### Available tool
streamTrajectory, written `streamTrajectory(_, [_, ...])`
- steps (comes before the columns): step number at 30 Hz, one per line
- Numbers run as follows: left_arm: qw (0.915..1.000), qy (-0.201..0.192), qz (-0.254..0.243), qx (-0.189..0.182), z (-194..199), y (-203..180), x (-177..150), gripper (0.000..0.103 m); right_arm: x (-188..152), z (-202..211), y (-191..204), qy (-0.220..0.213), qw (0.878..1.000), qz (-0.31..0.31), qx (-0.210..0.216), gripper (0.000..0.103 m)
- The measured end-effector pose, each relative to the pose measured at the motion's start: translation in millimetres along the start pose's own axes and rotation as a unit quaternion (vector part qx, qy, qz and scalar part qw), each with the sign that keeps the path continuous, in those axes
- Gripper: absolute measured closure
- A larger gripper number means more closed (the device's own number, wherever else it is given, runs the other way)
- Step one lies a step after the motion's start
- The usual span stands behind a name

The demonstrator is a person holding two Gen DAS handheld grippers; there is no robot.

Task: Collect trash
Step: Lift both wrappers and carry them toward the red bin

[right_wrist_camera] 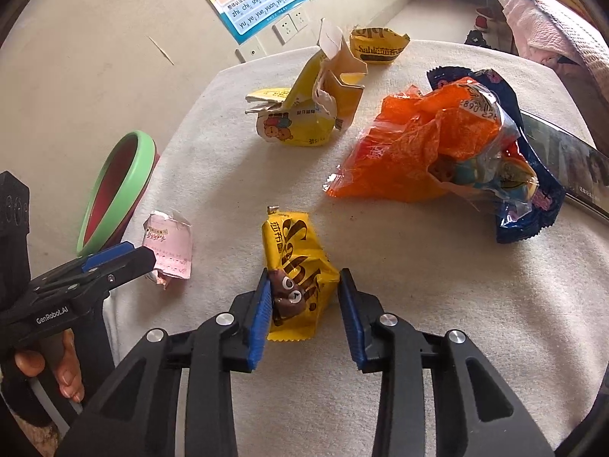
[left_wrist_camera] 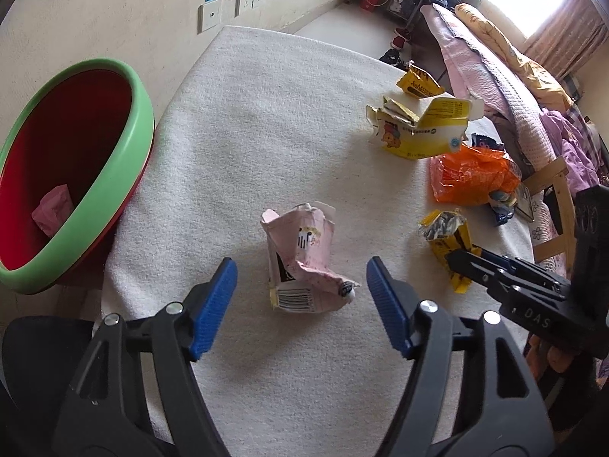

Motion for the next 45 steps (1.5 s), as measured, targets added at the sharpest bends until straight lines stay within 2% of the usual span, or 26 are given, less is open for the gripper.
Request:
streamTrajectory(9, [0.9995, 0.031, -0.009, 0.003, -21, -3, -13, 0.036, 3, 11, 2, -0.011, 1.0, -0.005, 0.01, 0.07])
streamTrajectory(10, [0.9994, 0.033, -0.01, 0.003, -22, -4, -14, 0.037, 3, 11, 2, -0.011, 1.0, -0.005, 0.011, 0.07])
streamTrajectory(12, [0.9994, 0.034, -0.011, -0.003, -22, -6, -15, 0.048, 3, 12, 4, -0.011, 1.0, -0.003, 0.013, 0.07])
streamTrajectory(15, [0.9994, 0.032, -0.007, -0.006, -21, -5, -14, 0.05, 4, 12, 7, -0.011, 1.0, 0.001, 0.016, 0.07])
streamTrajectory(31, [0.9997, -0.024, 0.001, 0.005, 14, 8, 12, 0.051, 17, 23, 49, -0.026, 0.998, 0.045, 0.044, 0.07])
streamTrajectory(45, [0.9983, -0.05, 0.02, 0.021, 35, 29, 21, 0.051, 16, 24, 88, -0.021, 0.994, 0.078, 0.069, 0.07])
Point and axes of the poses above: each gripper's, at about its wrist camera, not at the fingertips, and z roughly against the way its jaws point, y to its left, x to its top, the point moved 7 cm from there along -z, roughly the way its jaws point, and after that the axes turned 13 degrees about -y, right-handed, at the moved point
